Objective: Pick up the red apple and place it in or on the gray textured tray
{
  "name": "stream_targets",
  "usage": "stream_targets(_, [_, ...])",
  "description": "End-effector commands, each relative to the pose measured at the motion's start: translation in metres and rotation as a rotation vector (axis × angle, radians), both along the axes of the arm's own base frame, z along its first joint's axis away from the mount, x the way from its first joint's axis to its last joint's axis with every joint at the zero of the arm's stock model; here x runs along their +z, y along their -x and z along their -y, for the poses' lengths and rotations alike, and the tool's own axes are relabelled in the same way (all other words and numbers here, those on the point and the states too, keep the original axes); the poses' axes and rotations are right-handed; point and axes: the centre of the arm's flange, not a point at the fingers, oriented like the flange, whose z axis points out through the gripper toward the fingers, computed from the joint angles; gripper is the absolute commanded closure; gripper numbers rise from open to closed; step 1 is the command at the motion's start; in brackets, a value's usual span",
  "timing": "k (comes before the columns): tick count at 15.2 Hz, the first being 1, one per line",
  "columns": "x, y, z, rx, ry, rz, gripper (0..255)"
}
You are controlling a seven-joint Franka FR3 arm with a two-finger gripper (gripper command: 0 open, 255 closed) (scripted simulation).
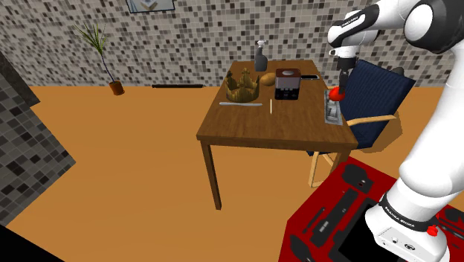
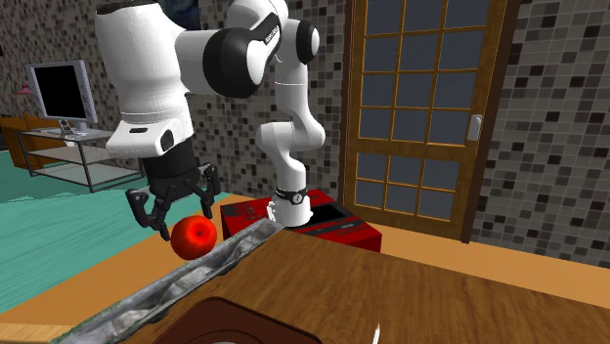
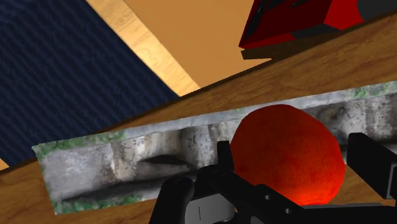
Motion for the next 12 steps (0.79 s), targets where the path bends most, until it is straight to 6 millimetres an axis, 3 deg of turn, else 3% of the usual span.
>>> stream_targets(1, [-0.010, 0.001, -0.001, 0.000, 0.000, 0.000, 255])
stream_targets(4, [-0.026, 0.001, -0.001, 0.000, 0.000, 0.000, 255])
stream_targets(12, [-0.026, 0.001, -0.001, 0.000, 0.000, 0.000, 255])
